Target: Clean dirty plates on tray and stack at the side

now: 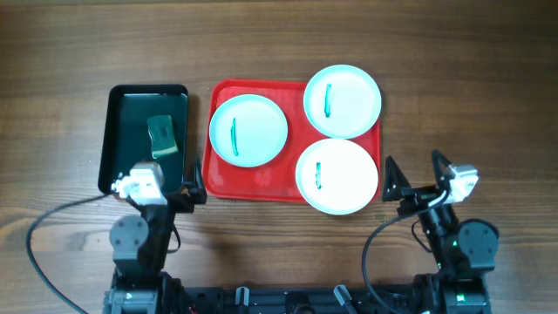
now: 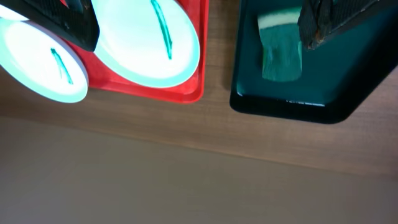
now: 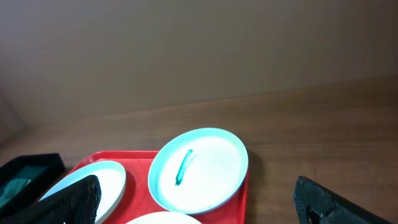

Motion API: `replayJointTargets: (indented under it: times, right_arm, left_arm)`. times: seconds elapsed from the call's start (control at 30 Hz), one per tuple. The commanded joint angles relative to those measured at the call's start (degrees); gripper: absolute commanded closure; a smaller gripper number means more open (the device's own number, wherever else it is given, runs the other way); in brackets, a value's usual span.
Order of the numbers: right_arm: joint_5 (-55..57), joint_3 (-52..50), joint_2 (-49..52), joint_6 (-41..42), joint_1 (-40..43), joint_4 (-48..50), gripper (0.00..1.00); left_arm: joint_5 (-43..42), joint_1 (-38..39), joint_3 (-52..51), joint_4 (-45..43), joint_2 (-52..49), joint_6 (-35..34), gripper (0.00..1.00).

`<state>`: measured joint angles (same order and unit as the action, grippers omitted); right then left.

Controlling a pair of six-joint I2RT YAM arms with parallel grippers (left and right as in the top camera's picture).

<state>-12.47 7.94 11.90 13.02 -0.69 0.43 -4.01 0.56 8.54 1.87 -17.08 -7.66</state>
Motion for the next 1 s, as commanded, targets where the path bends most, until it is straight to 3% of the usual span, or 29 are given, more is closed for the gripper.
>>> replayJointTargets:
  times: [0.0,0.17,0.37,0.63,0.8,0.97]
  right_arm:
    - [-1.81,6.71,8.24,-2.54,-0.26,0.13,0.0]
    - [-4.9,14.95,19.8,-2.54,-0.26,-0.33,0.0]
    - [-9.92,19.71,24.65,-2.54,-0.26,-3.5,0.0]
    - [-10.03,31.04,32.59,-3.78,-0.26,-15.98,0.0]
    - [-10.14,43.67,40.81,-7.3,-0.26,-30.14,0.0]
    - [-18.49,56.7,51.34,-8.48,-0.26,-42.32,0.0]
  left_arm:
    - [-0.07,-0.42,7.52,1.22,-7.61,-0.11,0.0]
    - [-0.04,-0.42,21.88,12.68,-20.39,-0.11,0.0]
    - [-0.04,-0.42,32.35,22.29,-26.84,-0.11,0.0]
    - [-1.62,-0.42,44.15,35.43,-33.94,-0.15,0.0]
    - [-4.57,-0.42,52.78,45.92,-40.35,-0.57,0.0]
    - [-8.94,-0.46,64.96,59.06,-49.22,-0.52,0.0]
